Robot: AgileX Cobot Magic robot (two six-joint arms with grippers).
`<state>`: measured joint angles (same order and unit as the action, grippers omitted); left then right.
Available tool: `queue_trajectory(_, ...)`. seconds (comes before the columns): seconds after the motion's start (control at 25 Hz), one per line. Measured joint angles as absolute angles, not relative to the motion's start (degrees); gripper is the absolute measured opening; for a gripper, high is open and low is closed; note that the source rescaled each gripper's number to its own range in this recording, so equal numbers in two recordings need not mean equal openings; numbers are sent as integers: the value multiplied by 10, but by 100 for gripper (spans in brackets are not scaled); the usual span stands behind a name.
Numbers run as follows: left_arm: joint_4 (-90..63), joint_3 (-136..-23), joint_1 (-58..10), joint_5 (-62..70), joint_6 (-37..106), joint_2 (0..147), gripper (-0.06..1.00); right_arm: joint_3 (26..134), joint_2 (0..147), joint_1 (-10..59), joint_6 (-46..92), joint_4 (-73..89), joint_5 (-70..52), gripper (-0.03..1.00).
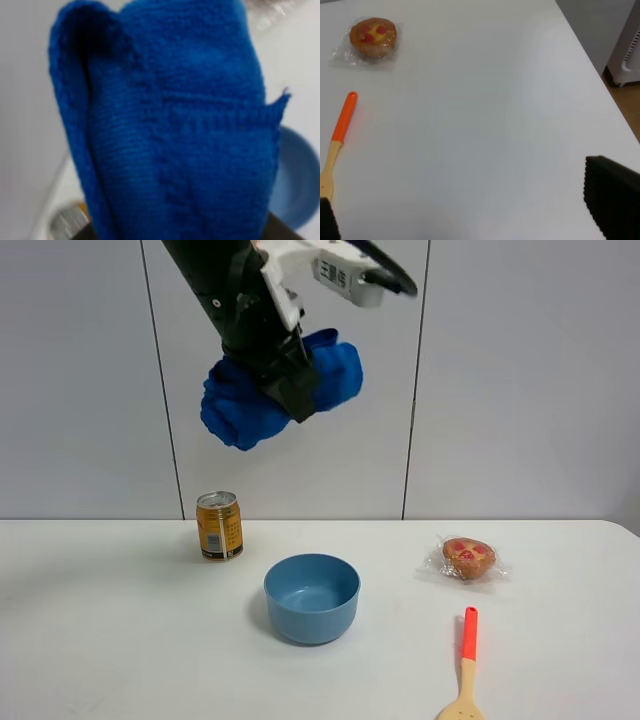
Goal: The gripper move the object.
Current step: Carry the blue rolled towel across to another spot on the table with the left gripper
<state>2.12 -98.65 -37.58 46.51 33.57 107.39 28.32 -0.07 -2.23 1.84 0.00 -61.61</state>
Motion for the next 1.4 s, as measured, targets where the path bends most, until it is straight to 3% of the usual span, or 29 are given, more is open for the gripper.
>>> queue_trajectory(0.28,-9,-1027,-387,468,579,1155,1,283,-1,-22,17,0,-616,100)
queue_trajectory(0.68,-127,-1033,-390,465,729,1180,1,283,-1,-22,-11,-14,-616,100)
queue_trajectory(0.96,-124,-1053,-377,422,753,1196,1,283,-1,-22,-11,-14,-616,100)
queue_trajectory(1.4,-78,-1182,-351,426,754,1338,1,283,-1,-22,-11,-14,-616,100)
